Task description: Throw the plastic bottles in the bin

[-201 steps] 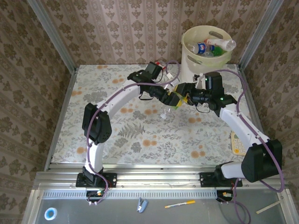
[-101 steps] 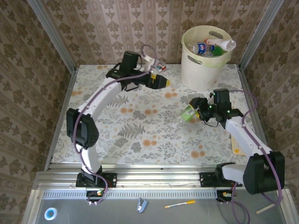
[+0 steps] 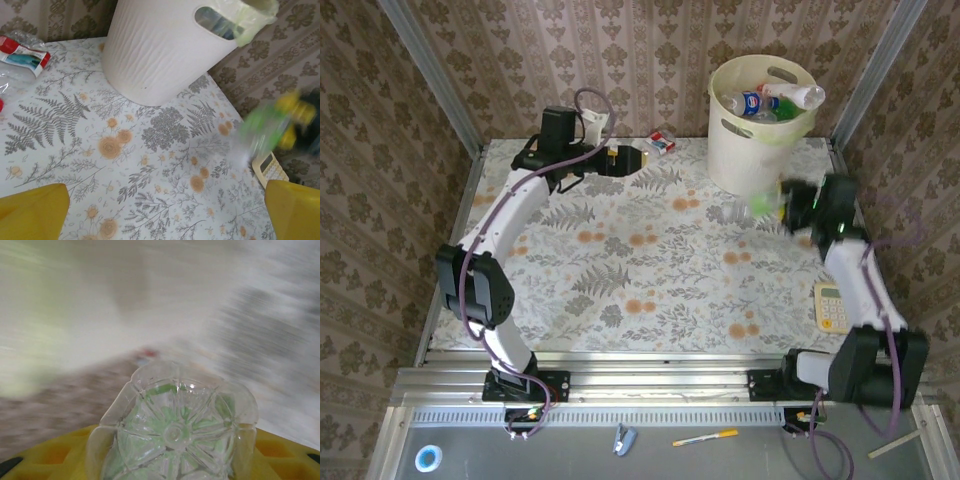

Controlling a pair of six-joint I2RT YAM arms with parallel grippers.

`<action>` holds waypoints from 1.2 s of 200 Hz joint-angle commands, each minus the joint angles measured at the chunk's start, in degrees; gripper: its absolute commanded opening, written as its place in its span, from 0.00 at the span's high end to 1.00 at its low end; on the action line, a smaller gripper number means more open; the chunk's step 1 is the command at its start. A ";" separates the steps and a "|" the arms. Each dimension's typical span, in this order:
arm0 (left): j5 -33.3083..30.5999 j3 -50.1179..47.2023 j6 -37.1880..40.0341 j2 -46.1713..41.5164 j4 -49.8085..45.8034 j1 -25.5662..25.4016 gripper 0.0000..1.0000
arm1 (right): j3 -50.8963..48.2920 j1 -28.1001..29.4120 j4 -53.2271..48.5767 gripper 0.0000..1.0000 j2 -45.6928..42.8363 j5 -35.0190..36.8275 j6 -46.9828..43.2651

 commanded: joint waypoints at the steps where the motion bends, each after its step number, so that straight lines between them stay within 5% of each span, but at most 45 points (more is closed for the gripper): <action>1: -0.42 -1.17 -0.93 -1.48 0.91 0.14 0.00 | 29.11 -0.20 5.91 0.27 9.81 -0.24 2.00; 16: -0.84 -4.38 -1.93 -2.30 2.15 0.53 0.00 | 38.40 0.33 -5.09 0.07 13.83 4.53 -4.77; 31: -0.48 -8.06 -3.73 -3.03 3.73 1.29 0.00 | 32.79 -0.35 -1.97 0.00 13.31 6.36 -2.59; 48: -0.76 -10.30 -3.46 -3.10 2.88 1.63 0.00 | 22.90 -0.60 11.57 0.00 11.17 7.30 2.75; 133: -3.13 -12.94 -3.10 -1.28 2.17 1.44 0.00 | 9.75 0.26 -2.96 0.00 -4.60 2.22 -10.66; 159: -10.57 -11.44 -2.78 0.57 0.53 1.39 0.00 | 5.86 0.22 -3.55 0.00 -8.93 0.80 -11.83; 240: -17.37 12.81 5.46 20.04 -16.38 2.66 0.00 | -0.51 1.62 -12.42 0.00 -18.71 -7.33 -17.97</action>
